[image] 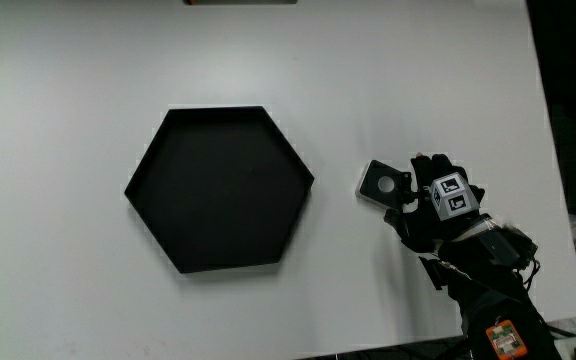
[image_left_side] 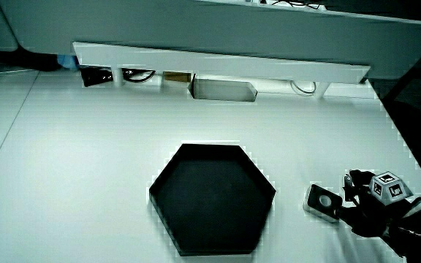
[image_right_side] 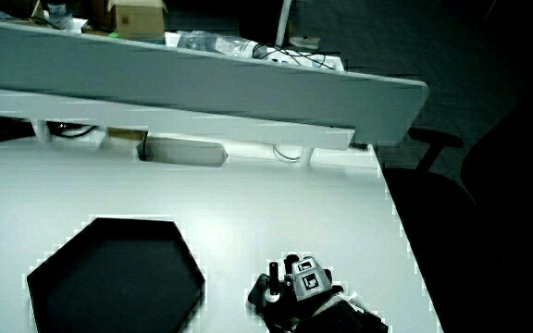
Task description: Place speaker on desk
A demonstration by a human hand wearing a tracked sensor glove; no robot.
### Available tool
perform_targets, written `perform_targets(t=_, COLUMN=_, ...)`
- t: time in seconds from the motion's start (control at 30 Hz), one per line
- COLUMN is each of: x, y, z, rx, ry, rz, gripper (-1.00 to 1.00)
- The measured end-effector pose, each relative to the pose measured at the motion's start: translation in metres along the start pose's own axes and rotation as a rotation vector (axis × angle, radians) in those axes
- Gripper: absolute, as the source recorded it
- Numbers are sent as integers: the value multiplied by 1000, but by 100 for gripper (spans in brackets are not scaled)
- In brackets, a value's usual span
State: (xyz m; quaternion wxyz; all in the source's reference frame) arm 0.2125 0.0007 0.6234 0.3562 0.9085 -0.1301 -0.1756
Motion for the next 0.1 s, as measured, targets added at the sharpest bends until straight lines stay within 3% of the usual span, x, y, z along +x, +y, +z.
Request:
perform_targets(t=0.07, x=4, y=0, z=3, rx=16, ry=1, rz=13, gripper=-100)
perform_targets(t=0.1, x=6, y=-4, z=12, rx=53, ry=0, rz=20, gripper=-100)
